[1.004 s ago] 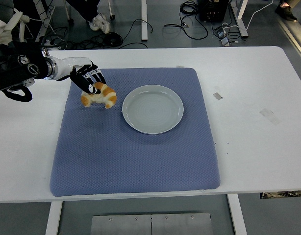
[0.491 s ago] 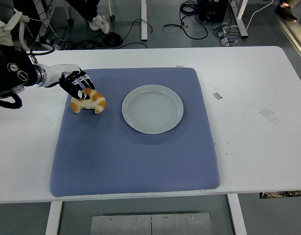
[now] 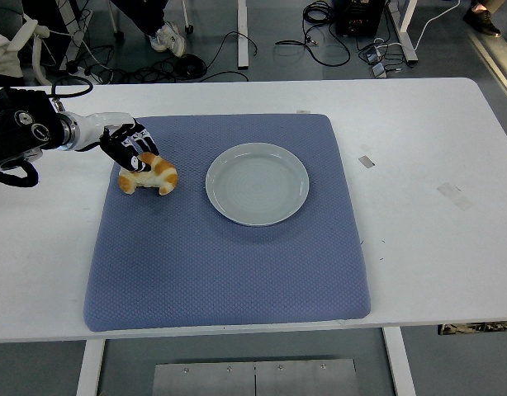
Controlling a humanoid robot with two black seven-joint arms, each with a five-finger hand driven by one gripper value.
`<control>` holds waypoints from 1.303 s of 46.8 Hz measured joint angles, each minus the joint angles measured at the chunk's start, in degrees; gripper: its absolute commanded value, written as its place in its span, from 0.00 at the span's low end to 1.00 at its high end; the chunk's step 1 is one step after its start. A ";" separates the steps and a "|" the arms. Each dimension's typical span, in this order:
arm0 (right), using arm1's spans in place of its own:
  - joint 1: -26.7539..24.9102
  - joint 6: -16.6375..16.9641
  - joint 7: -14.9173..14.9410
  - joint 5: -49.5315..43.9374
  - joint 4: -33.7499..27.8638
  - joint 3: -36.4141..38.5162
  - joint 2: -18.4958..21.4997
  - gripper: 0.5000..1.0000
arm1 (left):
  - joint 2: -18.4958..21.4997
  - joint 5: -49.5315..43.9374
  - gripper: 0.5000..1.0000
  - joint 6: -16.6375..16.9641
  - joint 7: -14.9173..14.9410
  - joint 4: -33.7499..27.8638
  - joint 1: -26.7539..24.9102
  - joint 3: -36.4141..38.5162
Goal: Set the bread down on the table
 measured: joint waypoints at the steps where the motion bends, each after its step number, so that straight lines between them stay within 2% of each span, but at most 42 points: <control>1: 0.00 0.00 0.00 0.00 0.00 0.01 0.00 1.00 | -0.03 -0.04 0.30 0.17 0.00 0.00 -0.02 0.00; 6: 0.01 0.00 0.01 0.00 0.00 0.01 0.00 1.00 | -0.13 -0.08 0.37 0.76 0.00 -0.03 -0.21 -0.01; 27: 0.01 0.00 0.00 0.00 0.00 0.01 0.00 1.00 | -0.32 -0.09 0.51 0.80 0.00 -0.09 -0.27 -0.02; 34: 0.01 -0.02 0.00 0.00 0.00 0.02 0.00 1.00 | -0.38 -0.10 0.61 0.79 -0.06 -0.09 -0.20 -0.03; 45: 0.00 -0.02 0.00 0.00 0.00 0.00 0.00 1.00 | -0.85 -0.18 0.67 0.77 -0.09 -0.09 -0.16 -0.04; 51: 0.01 -0.02 0.00 0.00 0.00 -0.01 0.00 1.00 | -0.85 -0.19 0.76 0.78 -0.09 -0.09 -0.34 -0.18; 57: 0.04 -0.02 0.00 0.00 0.00 -0.01 0.00 1.00 | -0.65 -0.22 0.92 0.80 -0.14 -0.09 -0.97 -0.50; 61: 0.02 -0.02 0.01 0.00 0.00 -0.01 0.00 1.00 | -0.20 -0.25 0.95 0.79 -0.15 -0.09 -1.22 -0.60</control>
